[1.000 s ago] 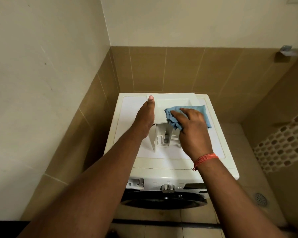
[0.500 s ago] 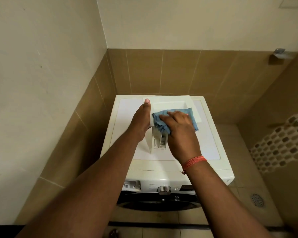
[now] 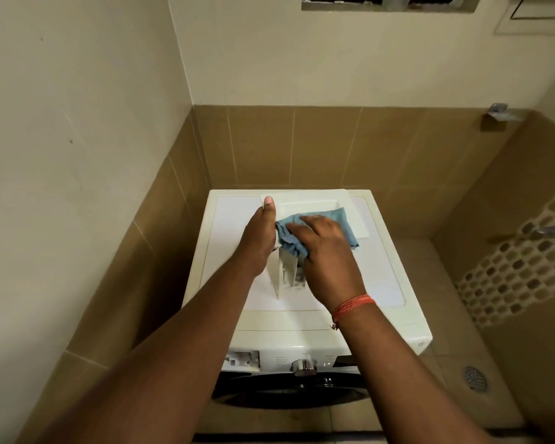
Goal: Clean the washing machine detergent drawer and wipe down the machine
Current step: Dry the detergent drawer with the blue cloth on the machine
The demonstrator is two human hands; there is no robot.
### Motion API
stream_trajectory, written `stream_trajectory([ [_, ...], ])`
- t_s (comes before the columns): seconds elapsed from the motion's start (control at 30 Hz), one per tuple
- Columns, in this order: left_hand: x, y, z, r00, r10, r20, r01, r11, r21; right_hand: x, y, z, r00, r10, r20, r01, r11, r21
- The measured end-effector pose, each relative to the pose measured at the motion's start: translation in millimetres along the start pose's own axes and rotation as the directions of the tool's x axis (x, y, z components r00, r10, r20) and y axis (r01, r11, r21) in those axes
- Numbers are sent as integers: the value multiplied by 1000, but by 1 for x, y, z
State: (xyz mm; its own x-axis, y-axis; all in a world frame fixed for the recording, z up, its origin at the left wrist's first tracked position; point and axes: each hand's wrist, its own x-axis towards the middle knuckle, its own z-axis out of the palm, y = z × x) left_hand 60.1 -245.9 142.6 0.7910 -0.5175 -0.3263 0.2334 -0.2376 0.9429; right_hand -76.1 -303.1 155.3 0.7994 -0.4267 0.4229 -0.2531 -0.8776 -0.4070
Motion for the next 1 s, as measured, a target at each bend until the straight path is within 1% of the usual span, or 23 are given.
stream_trajectory([
  [0.03, 2, 0, 0, 1000, 0, -5, 0, 1000, 8, 3, 4, -3, 1000, -8, -1, 8, 1000, 3],
  [0.1, 2, -1, 0, 1000, 13, -18, -12, 999, 32, 9, 19, -12, 998, 62, -24, -62, 998, -1],
  [0.17, 4, -3, 1, 999, 37, -14, -37, 999, 27, 16, 36, -21, 985, 169, -24, -170, 983, -69],
  [0.23, 5, -5, 1, 999, 52, -13, -51, 998, 23, 25, 42, -25, 974, 225, -10, -223, 960, -171],
  [0.27, 5, -5, 1, 998, 55, -15, -54, 998, 25, 30, 39, -24, 976, 217, 6, -211, 954, -212],
  [0.33, 6, -6, 2, 998, 58, -30, -57, 997, 45, 42, 24, -19, 986, 142, 82, -118, 961, -248],
  [0.4, 6, -7, 2, 997, 66, -41, -64, 996, 57, 52, 4, -8, 987, 56, 149, -28, 983, -184],
  [0.43, 7, -7, 2, 997, 67, -37, -66, 997, 41, 56, -6, -4, 987, 26, 159, -4, 990, -137],
  [0.5, 8, -7, 1, 998, 55, -27, -55, 998, 2, 60, -16, -1, 989, -14, 147, 23, 998, -58],
  [0.53, 8, -7, 0, 998, 62, -22, -62, 998, 5, 63, -13, -3, 989, -27, 143, 35, 998, -54],
  [0.6, 8, -8, 0, 997, 82, -14, -81, 996, 47, 69, 4, -14, 984, -35, 177, 59, 989, -134],
  [0.73, 6, -12, 5, 993, 119, -10, -118, 990, 82, 86, 38, -42, 954, 60, 294, 34, 951, -307],
  [0.8, 7, -11, 6, 992, 123, -10, -122, 990, 75, 91, 35, -43, 955, 27, 295, 79, 937, -339],
  [0.93, 8, -9, 8, 992, 126, 17, -127, 990, 55, 96, 10, -27, 961, -105, 257, 159, 968, -196],
  [1.0, 7, -9, 8, 992, 125, 15, -125, 992, 26, 94, 4, -19, 963, -141, 230, 177, 974, -143],
])
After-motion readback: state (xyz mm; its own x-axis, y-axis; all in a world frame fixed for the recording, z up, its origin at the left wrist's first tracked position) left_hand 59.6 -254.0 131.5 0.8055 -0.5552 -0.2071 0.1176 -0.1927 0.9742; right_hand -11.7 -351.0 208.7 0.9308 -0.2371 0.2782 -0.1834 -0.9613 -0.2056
